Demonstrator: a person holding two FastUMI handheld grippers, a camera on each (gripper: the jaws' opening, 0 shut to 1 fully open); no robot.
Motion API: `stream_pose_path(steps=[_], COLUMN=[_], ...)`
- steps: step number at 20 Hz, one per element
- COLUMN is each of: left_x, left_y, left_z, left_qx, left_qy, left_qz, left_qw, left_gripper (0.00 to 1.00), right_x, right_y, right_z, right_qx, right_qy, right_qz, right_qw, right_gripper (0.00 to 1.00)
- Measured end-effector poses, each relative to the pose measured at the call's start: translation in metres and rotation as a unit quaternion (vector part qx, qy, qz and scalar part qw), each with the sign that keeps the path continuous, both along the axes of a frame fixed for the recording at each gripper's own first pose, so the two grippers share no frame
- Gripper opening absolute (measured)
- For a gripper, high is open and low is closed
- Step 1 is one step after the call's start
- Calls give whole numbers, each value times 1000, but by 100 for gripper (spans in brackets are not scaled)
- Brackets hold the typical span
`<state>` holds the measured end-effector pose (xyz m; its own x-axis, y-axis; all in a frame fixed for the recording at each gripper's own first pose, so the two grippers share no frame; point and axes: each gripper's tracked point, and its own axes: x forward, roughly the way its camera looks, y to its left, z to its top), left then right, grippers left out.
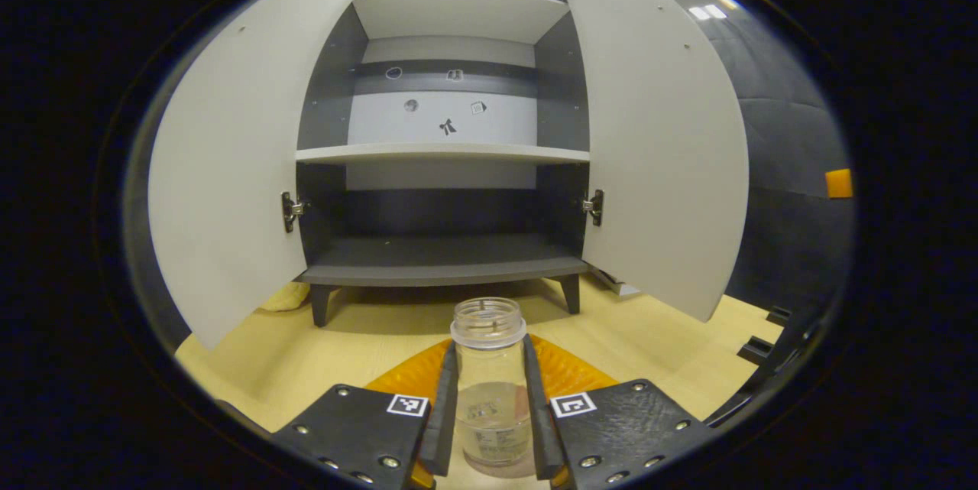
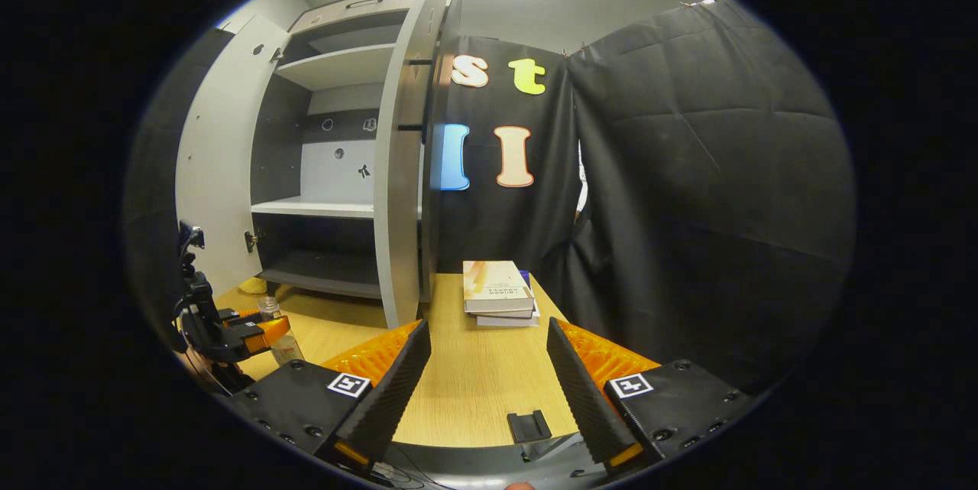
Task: Grasp the bottle in the cabinet with the left hand and place it on the coaster, then close the right door with the right hand and the left door with the left hand.
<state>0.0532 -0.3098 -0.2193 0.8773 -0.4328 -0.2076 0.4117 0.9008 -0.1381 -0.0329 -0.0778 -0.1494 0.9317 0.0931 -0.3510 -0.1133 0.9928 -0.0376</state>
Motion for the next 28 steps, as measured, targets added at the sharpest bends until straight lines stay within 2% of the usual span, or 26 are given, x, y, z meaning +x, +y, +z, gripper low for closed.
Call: stream_pose_path(steps=[9, 10, 13, 16, 17, 19, 23, 28], left_x=[-18, -20, -21, -22, -22, -23, -29, -36], left_y=[-3, -3, 1, 3, 3, 6, 22, 67], left_z=[-3, -7, -10, -5, -1, 12, 57, 124], left_qx=[13, 15, 23, 23, 23, 23, 20, 4], left_qy=[11, 17, 25, 24, 22, 15, -7, -29], left_qz=[11, 14, 22, 26, 27, 28, 38, 76], left_qw=[1000, 1000, 999, 999, 999, 999, 999, 997], left_gripper=[46, 50, 81, 82, 88, 93, 93, 93], right_x=[4, 4, 4, 6, 8, 12, 31, 72], right_y=[2, 0, 2, 4, 4, 6, 11, 10], right_z=[-6, -7, -6, -5, -4, -1, 19, 58], right_qx=[7, 9, 9, 10, 11, 16, 23, 40], right_qy=[8, 8, 5, 3, 2, -2, -19, -51], right_qz=[-3, -2, 3, 7, 9, 11, 20, 15], right_qw=[1000, 1000, 1000, 1000, 1000, 1000, 999, 998], right_gripper=[97, 97, 97, 97, 97, 97, 97, 98])
